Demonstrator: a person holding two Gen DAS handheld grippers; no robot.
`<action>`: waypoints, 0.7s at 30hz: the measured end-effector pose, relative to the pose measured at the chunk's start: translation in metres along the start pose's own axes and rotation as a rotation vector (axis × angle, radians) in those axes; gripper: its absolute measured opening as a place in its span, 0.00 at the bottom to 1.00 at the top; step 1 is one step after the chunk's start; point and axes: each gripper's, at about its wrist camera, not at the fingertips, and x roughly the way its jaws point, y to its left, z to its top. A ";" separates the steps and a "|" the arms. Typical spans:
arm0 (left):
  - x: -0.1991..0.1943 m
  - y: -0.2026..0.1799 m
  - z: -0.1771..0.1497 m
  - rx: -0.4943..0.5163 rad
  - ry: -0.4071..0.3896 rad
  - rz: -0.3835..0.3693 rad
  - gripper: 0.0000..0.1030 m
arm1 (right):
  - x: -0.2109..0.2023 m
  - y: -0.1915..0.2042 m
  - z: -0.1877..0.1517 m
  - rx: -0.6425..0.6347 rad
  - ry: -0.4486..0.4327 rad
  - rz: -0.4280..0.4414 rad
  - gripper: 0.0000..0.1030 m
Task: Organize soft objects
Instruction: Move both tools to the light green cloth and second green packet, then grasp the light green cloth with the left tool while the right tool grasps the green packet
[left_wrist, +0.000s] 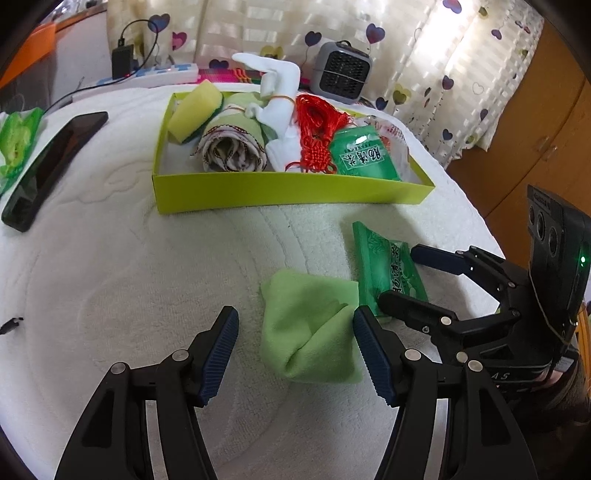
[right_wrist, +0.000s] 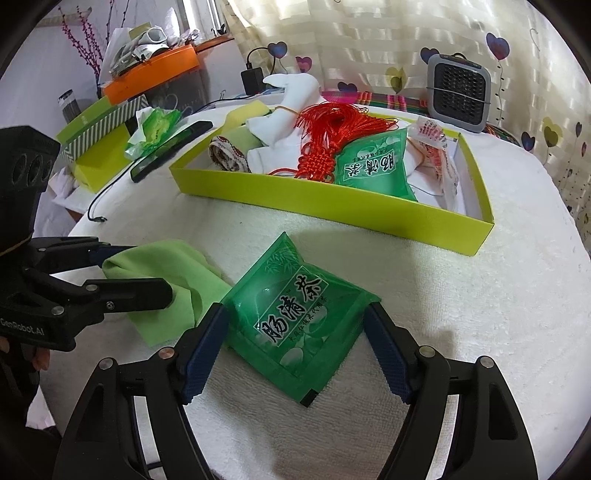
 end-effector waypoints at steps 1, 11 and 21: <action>0.000 0.000 0.000 0.002 -0.001 0.003 0.63 | 0.000 0.001 0.000 -0.005 0.001 -0.005 0.74; 0.000 -0.003 0.000 -0.001 -0.009 0.016 0.39 | 0.000 0.003 -0.002 -0.024 0.002 -0.066 0.58; 0.002 -0.007 -0.001 0.010 -0.013 0.014 0.20 | -0.005 0.000 -0.003 -0.008 -0.019 -0.085 0.27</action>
